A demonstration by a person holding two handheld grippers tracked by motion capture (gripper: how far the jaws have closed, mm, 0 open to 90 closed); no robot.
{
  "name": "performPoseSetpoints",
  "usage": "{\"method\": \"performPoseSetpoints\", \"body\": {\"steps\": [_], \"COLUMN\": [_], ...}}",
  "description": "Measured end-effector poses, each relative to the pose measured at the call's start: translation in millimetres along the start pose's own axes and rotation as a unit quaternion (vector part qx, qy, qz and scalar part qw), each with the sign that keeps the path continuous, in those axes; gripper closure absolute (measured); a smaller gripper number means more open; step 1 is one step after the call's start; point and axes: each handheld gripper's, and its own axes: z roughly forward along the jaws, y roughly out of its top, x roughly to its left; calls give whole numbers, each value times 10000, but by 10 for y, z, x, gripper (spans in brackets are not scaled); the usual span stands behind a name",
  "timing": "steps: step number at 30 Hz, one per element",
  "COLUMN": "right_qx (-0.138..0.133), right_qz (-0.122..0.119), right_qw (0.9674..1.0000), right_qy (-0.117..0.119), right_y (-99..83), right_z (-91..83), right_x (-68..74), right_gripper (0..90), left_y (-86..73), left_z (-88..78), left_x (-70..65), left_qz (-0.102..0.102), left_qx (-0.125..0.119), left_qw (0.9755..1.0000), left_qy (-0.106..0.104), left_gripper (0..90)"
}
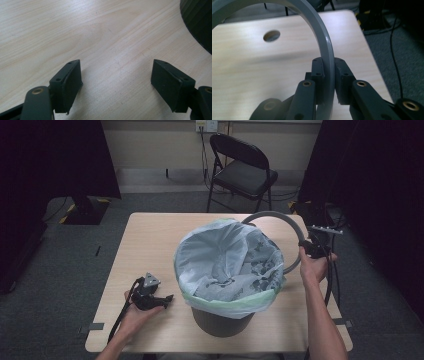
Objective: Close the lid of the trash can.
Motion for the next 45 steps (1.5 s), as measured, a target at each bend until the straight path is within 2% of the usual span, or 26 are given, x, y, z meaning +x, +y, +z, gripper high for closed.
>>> {"method": "performPoseSetpoints", "body": {"steps": [7,13,14,15,17,23,24,25,26,28,29,30,31,32,33,35,36,37,38,39,40,41,42,43,44,45], "right_qx": [-561,-856,-856,-907,-942,-1028,-1028,-1093,-1128,-1151,-1183,-1172,-1155,-1132,-1085,-998,-921,-900,-812,-771,-761,-692,-688,-665,-638,-656], "right_qz": [118,305,305,401,529,992,992,1222,1305,1526,1577,1636,1658,1577,1566,1418,1354,1275,1239,1135,1011,952,849,747,681,564], "right_qw": [9983,9954,9954,9944,9930,9857,9857,9802,9780,9692,9663,9612,9576,9566,9516,9458,9406,9393,9323,9286,9306,9265,9253,9268,9217,9212], "right_qy": [135,302,302,378,486,891,891,1111,1176,1552,1657,1884,2055,2173,2412,2747,2975,3054,3298,3447,3435,3574,3632,3619,3766,3793], "right_y": [284,595,595,704,798,1024,1024,1083,1115,1176,1198,1215,1227,1233,1231,1214,1203,1197,1196,1195,1192,1191,1189,1185,1179,1171], "right_z": [-182,-279,-279,-286,-285,-253,-253,-252,-259,-270,-288,-295,-307,-321,-330,-355,-376,-415,-433,-456,-499,-527,-555,-595,-624,-672], "right_x": [139,237,237,261,292,369,369,374,375,371,384,392,410,435,457,511,535,564,580,594,616,627,638,651,655,668], "right_gripper": [800,800,800,800,800,800,800,801,800,799,799,800,799,799,799,799,799,799,799,797,797,797,798,797,797,797], "left_y": [-10,-23,-23,-28,-37,-37,-37,-37,-36,-35,-33,-33,-29,-27,-25,-18,-12,0,13,32,59,85,85,139,174,205], "left_z": [3,17,17,19,25,23,23,23,23,25,23,23,25,25,25,12,-3,-15,-37,-67,-111,-155,-155,-266,-323,-372], "left_x": [6,7,7,13,11,10,10,11,12,10,12,12,10,8,5,-1,2,4,12,19,32,35,35,56,70,72], "left_qz": [11,20,20,44,36,66,66,71,79,54,74,74,54,40,27,0,30,14,0,-58,-60,-100,-100,-174,-206,-222], "left_qx": [-45,-112,-112,-132,-179,-157,-157,-154,-159,-169,-148,-148,-147,-139,-131,-83,-15,-10,-86,-224,-314,-496,-496,-836,-902,-1031], "left_qw": [10000,9999,9999,9999,9998,9999,9999,9999,9998,9998,9999,9999,9999,9999,9999,10000,10000,10000,10000,9997,9995,9987,9987,9963,9957,9944], "left_qy": [-37,13,13,14,-1,24,24,24,26,26,25,25,18,11,16,-22,-36,-25,-6,-6,-3,30,30,48,-13,-51], "left_gripper": [228,200,195,193,181,175,175,175,175,175,175,175,175,175,176,190,203,225,235,233,238,249,251,251,250,247]}}
